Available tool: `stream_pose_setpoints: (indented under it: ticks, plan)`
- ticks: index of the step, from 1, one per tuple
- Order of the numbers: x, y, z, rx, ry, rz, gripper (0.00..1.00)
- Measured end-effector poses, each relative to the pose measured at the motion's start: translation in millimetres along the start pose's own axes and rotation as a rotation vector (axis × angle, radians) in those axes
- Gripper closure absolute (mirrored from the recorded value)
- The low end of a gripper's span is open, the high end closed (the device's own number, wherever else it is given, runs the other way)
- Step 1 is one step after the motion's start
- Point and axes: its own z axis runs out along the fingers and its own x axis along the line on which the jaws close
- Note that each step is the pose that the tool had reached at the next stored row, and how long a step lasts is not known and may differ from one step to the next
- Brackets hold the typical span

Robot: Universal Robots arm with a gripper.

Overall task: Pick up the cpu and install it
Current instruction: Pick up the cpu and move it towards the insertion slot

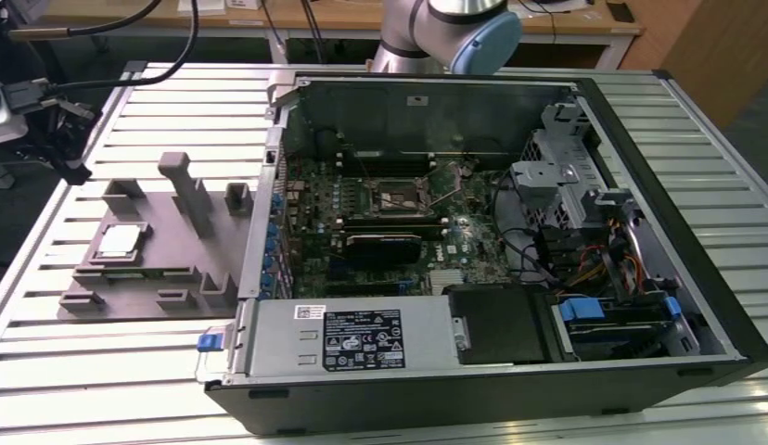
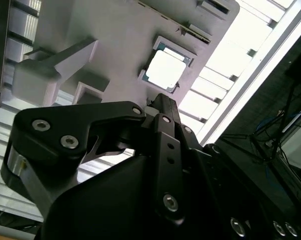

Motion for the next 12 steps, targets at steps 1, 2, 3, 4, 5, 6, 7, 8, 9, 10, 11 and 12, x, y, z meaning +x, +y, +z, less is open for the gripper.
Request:
stream_pose_setpoints:
  ticks: [1, 2, 3, 4, 5, 6, 7, 8, 9, 10, 11, 12]
  plan:
    - [0.4, -0.1, 1.4, 0.0000, 0.0000, 0.000, 0.89]
    - [0.7, -0.1, 2.9, 0.0000, 0.0001, 0.000, 0.89]
    - [1.0, -0.2, 4.3, 0.0000, 0.0000, 0.000, 0.89]
    - [1.3, -0.2, 5.8, 0.0000, 0.0000, 0.000, 0.89]
    - [1.6, -0.3, 7.2, 0.0000, 0.0000, 0.000, 0.89]
    - [1.9, -0.3, 8.6, 0.0000, 0.0000, 0.000, 0.89]
    - [2.2, -0.4, 10.1, 0.0000, 0.0000, 0.000, 0.89]
    - [2.4, -0.4, 11.5, 0.0000, 0.0001, 0.000, 0.89]
    - [2.6, -0.5, 13.0, 0.0000, 0.0000, 0.000, 0.89]
    - [2.8, -0.5, 14.5, 0.0000, 0.0000, 0.000, 0.89]
    - [3.0, -0.5, 16.2, 0.0000, 0.0000, 0.000, 0.89]
    - [3.1, -0.6, 17.6, -0.0001, 0.0000, 0.000, 0.89]
